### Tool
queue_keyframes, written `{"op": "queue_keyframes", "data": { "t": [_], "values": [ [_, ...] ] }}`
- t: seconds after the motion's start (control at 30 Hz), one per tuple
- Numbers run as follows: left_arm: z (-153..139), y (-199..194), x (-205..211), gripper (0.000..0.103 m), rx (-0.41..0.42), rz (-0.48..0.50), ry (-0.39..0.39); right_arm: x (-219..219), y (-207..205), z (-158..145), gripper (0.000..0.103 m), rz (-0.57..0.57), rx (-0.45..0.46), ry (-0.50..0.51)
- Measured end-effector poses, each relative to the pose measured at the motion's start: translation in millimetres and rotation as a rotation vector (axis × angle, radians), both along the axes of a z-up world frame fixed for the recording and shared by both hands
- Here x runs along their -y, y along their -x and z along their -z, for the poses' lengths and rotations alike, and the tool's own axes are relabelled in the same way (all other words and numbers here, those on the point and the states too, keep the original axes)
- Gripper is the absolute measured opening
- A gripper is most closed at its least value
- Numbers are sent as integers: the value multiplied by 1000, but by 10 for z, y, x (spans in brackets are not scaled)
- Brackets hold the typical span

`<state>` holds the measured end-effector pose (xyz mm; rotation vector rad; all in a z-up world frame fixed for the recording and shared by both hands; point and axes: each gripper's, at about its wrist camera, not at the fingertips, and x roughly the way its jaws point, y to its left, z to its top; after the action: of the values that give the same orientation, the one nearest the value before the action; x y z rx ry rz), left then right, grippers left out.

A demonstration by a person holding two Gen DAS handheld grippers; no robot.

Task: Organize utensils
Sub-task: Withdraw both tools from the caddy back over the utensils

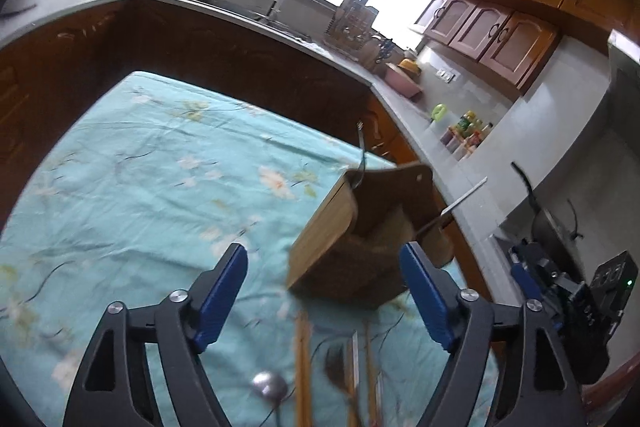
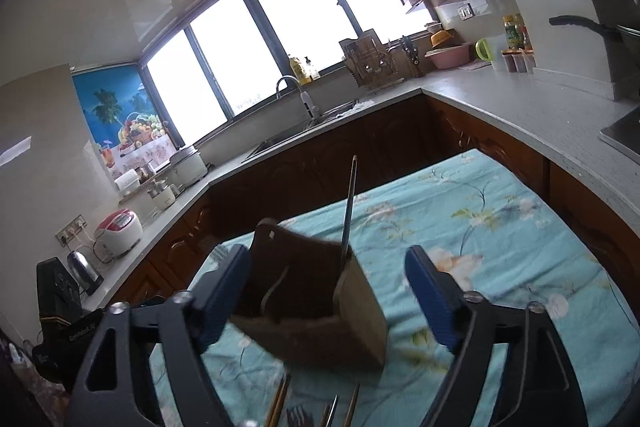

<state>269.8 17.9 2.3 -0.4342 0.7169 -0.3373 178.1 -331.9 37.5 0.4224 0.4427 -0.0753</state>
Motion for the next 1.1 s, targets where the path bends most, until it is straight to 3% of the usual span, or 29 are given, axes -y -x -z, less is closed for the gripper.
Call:
{"op": "queue_keyframes", "data": {
  "t": [0.23,0.4,0.53,0.83,1.1],
  "values": [
    [-67,688,-87,86,-4,-42,-116,-273,412,92,101,-39,-57,72],
    [-174,1089,-7,89,28,-51,-219,-505,643,174,102,-62,-92,166],
    [-210,1377,59,91,55,-43,-289,-600,788,221,102,-70,-111,185],
    [-115,1704,73,93,25,-28,-310,-730,1050,377,102,-89,-167,187],
    [-23,1711,56,93,-30,-26,-304,-746,1229,508,102,-74,-207,178]
  ]
}}
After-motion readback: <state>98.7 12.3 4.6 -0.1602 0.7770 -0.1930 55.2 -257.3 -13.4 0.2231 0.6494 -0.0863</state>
